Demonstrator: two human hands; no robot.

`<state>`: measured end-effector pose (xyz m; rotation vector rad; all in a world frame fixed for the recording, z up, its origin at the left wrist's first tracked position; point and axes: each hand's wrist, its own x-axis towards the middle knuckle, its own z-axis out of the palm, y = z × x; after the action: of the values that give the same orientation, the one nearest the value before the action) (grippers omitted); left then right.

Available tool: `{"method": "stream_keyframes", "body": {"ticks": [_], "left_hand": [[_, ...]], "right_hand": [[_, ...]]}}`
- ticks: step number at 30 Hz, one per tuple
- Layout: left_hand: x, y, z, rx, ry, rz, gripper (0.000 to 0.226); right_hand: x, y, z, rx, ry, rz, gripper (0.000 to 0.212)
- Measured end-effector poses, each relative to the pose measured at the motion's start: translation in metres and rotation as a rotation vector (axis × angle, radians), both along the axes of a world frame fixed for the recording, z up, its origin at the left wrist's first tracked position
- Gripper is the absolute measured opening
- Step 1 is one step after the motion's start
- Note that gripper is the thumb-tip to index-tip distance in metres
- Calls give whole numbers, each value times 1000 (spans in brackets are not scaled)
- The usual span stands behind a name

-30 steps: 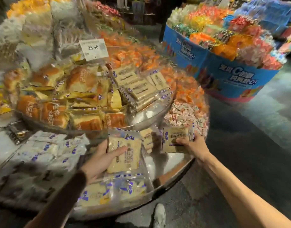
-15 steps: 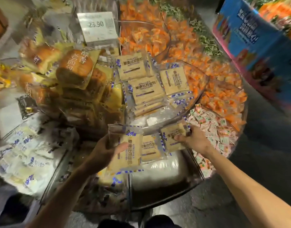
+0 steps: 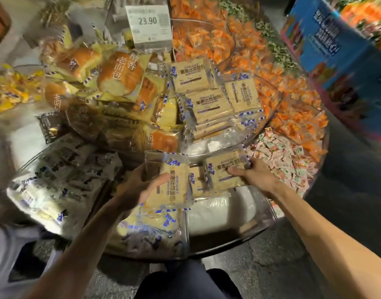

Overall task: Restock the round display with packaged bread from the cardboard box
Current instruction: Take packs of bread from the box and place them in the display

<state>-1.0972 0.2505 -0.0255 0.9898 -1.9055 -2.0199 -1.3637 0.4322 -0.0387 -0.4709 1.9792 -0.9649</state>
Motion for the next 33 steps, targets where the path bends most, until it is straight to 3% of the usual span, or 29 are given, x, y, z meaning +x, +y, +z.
{"method": "stream_keyframes", "body": {"ticks": [4, 8, 11, 12, 16, 19, 21, 22, 24, 25, 28, 33], "left_hand": [[11, 5, 3, 13, -2, 69, 61], [16, 13, 4, -16, -50, 89, 30], [12, 23, 2, 21, -56, 156, 15], [10, 26, 4, 40, -58, 177, 14], [3, 36, 9, 79, -52, 164, 21], [-8, 45, 17, 179, 11, 111, 22], [-19, 54, 20, 263, 65, 80, 24], [-24, 59, 21, 311, 88, 75, 25], [-36, 68, 21, 377, 130, 60, 22], [-42, 72, 20, 371, 127, 46, 21], [-55, 83, 19, 289, 97, 5, 22], [-53, 97, 8, 90, 5, 81, 37]], "right_hand": [[32, -18, -45, 1, -118, -50, 32], [36, -27, -60, 84, 104, -4, 40], [42, -25, -69, 118, 226, 10, 84], [44, -24, -70, 112, 242, 15, 88], [48, -23, -58, 113, 395, 57, 79], [49, -16, -35, -7, 494, -9, 77], [57, -10, -10, -121, 206, -45, 47], [62, -7, 4, -185, -110, -40, 37], [67, 4, 18, -353, -702, -73, 55], [67, 9, 19, -418, -896, -120, 66], [56, 25, 8, -459, -1081, -208, 90], [38, 53, -3, -546, -1082, -183, 99]]}}
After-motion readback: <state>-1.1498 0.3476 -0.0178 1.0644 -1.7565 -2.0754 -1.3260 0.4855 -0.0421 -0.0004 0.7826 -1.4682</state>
